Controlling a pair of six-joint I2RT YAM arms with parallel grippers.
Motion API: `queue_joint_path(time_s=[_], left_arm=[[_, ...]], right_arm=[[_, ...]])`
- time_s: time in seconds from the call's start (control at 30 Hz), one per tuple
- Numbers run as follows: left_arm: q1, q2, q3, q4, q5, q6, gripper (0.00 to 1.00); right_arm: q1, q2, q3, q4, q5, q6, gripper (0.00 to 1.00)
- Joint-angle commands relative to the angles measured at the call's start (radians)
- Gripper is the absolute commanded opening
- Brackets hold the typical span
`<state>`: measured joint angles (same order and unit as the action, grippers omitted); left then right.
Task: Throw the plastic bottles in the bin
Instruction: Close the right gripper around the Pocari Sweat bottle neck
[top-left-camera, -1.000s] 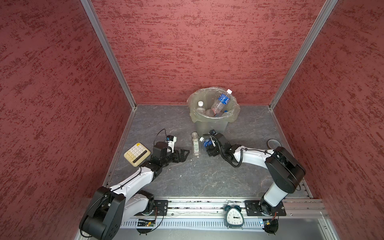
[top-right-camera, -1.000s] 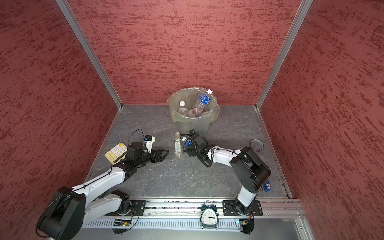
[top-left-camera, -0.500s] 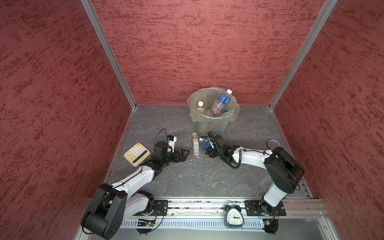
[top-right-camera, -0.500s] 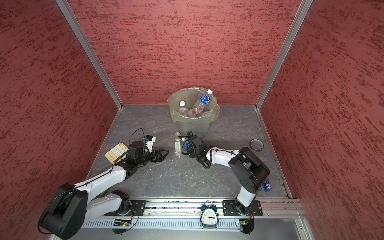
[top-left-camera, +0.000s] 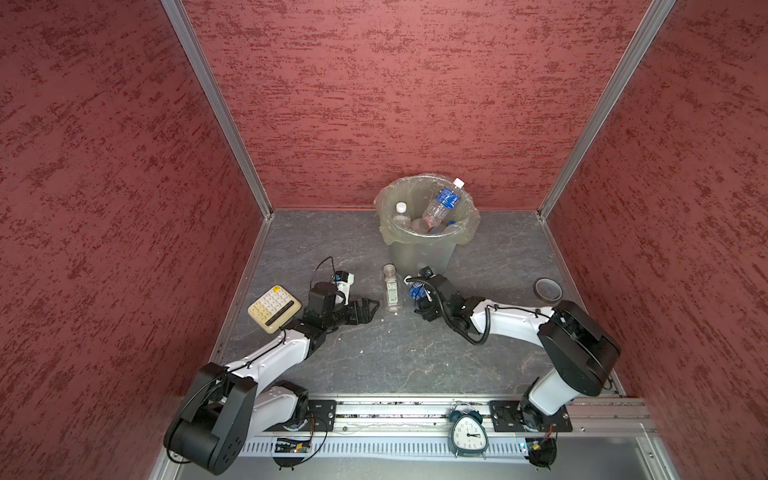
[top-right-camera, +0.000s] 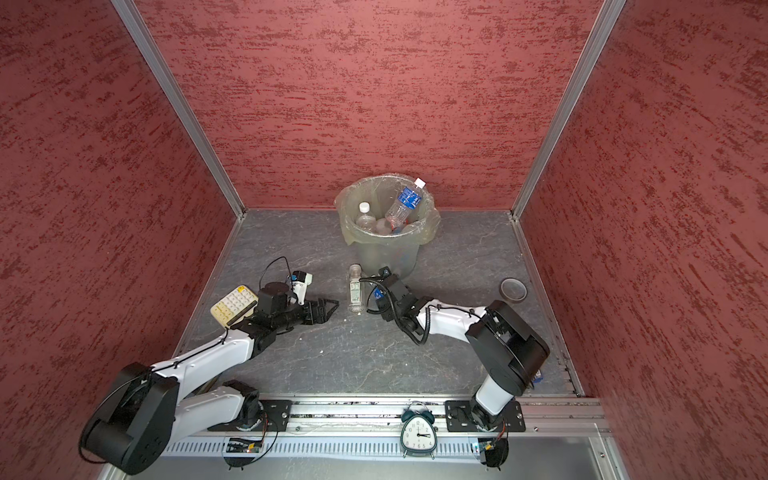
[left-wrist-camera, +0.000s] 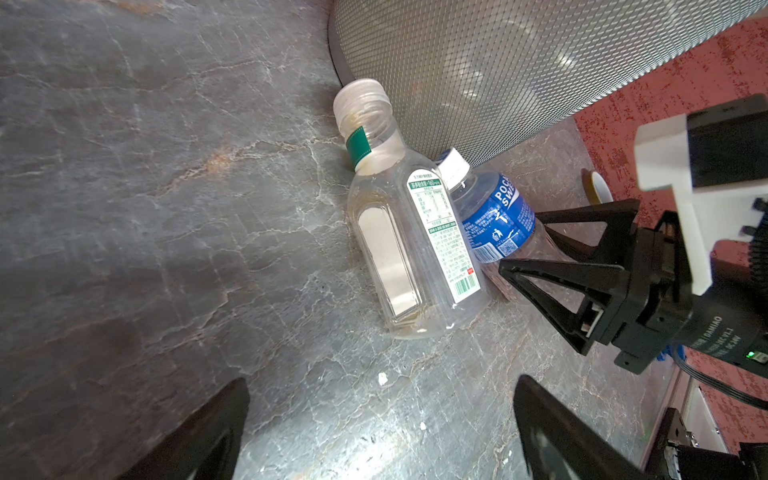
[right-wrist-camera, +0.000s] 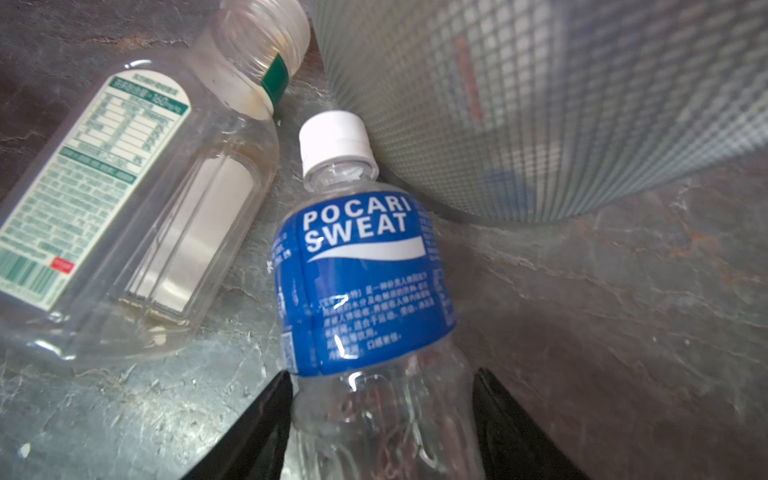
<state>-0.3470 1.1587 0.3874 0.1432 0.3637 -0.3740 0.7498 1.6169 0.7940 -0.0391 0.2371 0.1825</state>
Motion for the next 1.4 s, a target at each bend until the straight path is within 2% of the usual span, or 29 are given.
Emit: queue_joint_path(time_s=[0.0,0.3,0.5,0.73,1.03,1.37], left_arm=[[0.008,-0.005,0.02,0.023,0.013,-0.004,0.99],[0.006,0.0,0.02,0.03,0.023,-0.006,0.99],[0.007,-0.006,0.017,0.028,0.025,-0.006,0.99],[0.008,-0.013,0.016,0.023,0.02,-0.005,0.99],[0.008,-0.019,0.016,0.021,0.014,-0.003,0.99],[0.007,0.003,0.023,0.031,0.021,-0.002,0.99]], right_arm=[[0.003,-0.042,-0.035,-0.064,0.051,0.087,0.7],[0.005,-0.078,-0.054,-0.161,0.075,0.205,0.71],[0.007,-0.054,-0.039,-0.146,0.055,0.169,0.81],[0.002,0.004,0.038,-0.159,0.097,0.104,0.87],[-0.022,0.099,0.126,-0.201,0.064,0.037,0.8],[-0.023,0.076,0.122,-0.245,0.054,0.038,0.77]])
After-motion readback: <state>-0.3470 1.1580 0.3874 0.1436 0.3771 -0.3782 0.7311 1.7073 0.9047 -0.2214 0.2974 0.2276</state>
